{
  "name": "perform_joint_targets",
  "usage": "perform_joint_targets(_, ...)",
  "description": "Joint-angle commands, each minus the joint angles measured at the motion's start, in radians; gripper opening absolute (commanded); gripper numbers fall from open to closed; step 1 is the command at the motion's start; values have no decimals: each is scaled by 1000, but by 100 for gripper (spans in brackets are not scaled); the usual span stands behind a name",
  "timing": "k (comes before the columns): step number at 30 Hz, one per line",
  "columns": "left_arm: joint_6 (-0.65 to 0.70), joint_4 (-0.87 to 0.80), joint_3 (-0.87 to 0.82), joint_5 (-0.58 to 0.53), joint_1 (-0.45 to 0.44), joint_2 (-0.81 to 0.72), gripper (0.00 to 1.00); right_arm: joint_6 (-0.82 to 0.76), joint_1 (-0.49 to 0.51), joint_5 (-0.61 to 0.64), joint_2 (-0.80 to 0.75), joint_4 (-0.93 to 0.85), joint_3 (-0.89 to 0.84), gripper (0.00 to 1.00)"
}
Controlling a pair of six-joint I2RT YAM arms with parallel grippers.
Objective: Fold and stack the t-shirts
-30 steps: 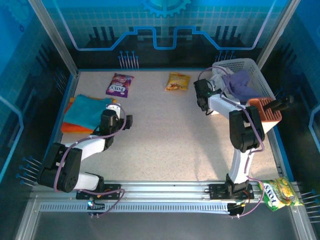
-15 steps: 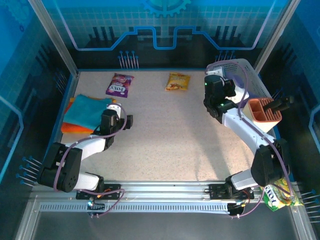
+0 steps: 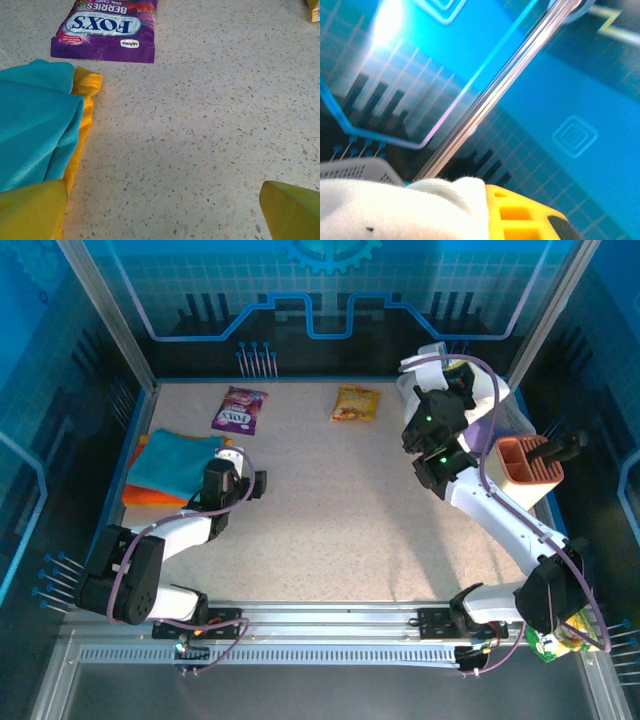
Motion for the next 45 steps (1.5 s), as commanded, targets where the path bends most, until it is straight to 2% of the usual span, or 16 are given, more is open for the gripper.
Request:
perform_joint_targets(1,15,3,25,-16,-7,7,99,-301,76,-40,4,435,66,0)
perform_joint_targets(7,16,1,26,-18,-7,8,99,-572,212,-134,89,651,161,0)
perform_joint_targets(11,12,1,26,-21,-7,9,99,-609,324,-185,103,608,206,0)
perform_joint_targets(15,11,-4,31,-30,-7,11,99,-497,448,-212,83,370,205,0)
perform_joint_targets(17,14,-18,33,-24,-10,-4,99,-422,487,-183,90,272,211,0)
perform_joint_targets(22,-56,-262,83,-97,-16,-192,99,-239,495,-75,118,132,145,1)
perform_joint_targets(24,-120,-331,94,-61,-16,-282,99,-90,490,-39,118,-12,117,5)
perform_joint_targets(27,-227,-396,98,7,-18,-374,99,344,458,-26,97,-409,107,8)
perform_joint_targets(29,-257,-448,112,43,-18,-400,99,676,419,-123,70,-794,129,13)
perform_joint_targets(31,-266,-499,124,65,-18,-409,99,895,368,-217,49,-981,119,16)
perform_joint_targets(34,-280,-544,125,97,-19,-412,99,1096,263,-378,42,-1185,86,32)
perform_joint_targets(37,-312,-546,108,138,-24,-402,99,1224,135,-541,73,-1301,56,58)
perform_joint_targets(38,-324,-544,102,142,-28,-395,99,1253,91,-600,89,-1315,48,63)
perform_joint_targets(40,-343,-539,96,147,-42,-377,99,1293,31,-667,119,-1303,36,69)
perform_joint_targets(43,-359,-537,105,147,-67,-347,99,1300,-49,-770,186,-1237,38,86)
perform_joint_targets(45,-363,-545,116,151,-85,-329,99,1314,-102,-805,256,-1216,76,91)
